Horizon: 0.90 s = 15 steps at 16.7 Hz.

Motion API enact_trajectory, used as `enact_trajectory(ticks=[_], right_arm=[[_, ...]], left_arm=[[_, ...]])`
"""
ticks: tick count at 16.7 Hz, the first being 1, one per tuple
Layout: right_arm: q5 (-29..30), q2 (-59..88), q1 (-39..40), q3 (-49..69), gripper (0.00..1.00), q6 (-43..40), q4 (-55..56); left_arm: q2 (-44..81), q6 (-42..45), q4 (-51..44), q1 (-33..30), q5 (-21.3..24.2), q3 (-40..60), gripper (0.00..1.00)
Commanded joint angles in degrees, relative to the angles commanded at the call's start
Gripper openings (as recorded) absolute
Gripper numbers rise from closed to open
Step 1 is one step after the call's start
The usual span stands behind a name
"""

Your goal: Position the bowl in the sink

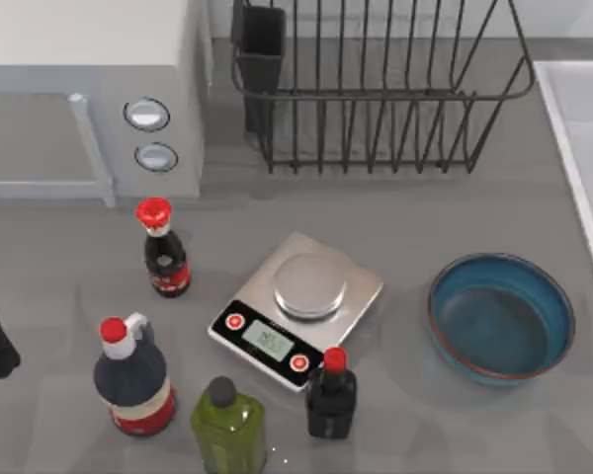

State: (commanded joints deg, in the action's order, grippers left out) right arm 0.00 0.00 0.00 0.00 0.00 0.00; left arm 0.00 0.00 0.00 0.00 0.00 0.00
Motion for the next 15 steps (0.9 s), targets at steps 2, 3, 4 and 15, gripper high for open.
enact_trajectory(ticks=[2,3,4,15], right_arm=[[0.00,0.04,0.01,0.04,1.00,0.01,-0.04],[-0.01,0.66,0.15,0.65,1.00,0.16,-0.62],[-0.02,1.89,0.40,1.85,1.00,0.46,-1.75],[0.46,52.94,7.32,42.28,1.00,8.66,-37.28]], left_arm=[[0.00,0.00,0.00,0.00,0.00,0.00,1.00],[0.00,0.00,0.00,0.00,0.00,0.00,1.00],[0.00,0.00,0.00,0.00,0.00,0.00,1.00],[0.00,0.00,0.00,0.00,0.00,0.00,1.00]])
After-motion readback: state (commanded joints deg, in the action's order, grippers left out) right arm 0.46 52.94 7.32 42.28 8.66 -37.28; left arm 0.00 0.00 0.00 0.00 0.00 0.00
